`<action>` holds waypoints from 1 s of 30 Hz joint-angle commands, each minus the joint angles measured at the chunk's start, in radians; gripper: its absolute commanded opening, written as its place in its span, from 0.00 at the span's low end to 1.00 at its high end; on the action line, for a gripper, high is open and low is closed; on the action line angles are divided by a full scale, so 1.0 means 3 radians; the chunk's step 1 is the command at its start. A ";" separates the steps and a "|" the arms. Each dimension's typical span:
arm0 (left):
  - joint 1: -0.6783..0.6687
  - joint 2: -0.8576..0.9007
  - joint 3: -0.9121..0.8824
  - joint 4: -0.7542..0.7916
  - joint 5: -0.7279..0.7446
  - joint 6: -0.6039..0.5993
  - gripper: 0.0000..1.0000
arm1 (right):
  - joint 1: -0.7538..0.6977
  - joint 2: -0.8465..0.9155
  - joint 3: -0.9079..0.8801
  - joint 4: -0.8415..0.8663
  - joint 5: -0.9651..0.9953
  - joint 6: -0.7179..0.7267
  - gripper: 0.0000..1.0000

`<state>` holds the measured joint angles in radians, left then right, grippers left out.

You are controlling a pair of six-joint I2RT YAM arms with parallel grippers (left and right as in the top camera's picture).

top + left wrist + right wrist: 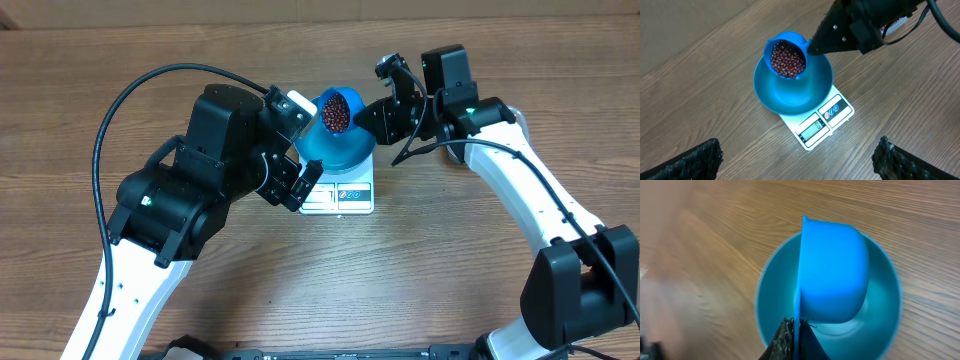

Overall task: Scoop item into bowl and weigh 150g on scale
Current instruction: 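Carry the filled scoop with the right gripper over the teal bowl, then tilt the scoop with the right gripper to pour beans into the bowl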

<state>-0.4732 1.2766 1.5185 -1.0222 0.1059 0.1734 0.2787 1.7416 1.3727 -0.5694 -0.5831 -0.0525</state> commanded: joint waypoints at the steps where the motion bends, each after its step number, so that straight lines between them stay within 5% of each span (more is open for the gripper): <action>1: 0.0005 -0.0004 0.0071 0.0005 0.0060 -0.0047 0.99 | 0.0093 -0.0139 0.0120 0.0011 0.0401 -0.0254 0.04; 30: 0.0005 -0.0004 0.0071 0.0005 0.0060 -0.0046 1.00 | 0.0815 -0.0139 0.0120 -0.0088 0.1768 -0.0907 0.04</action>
<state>-0.4732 1.2766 1.5185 -1.0222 0.1055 0.1734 0.5076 1.7416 1.3727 -0.6041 -0.1329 -0.2935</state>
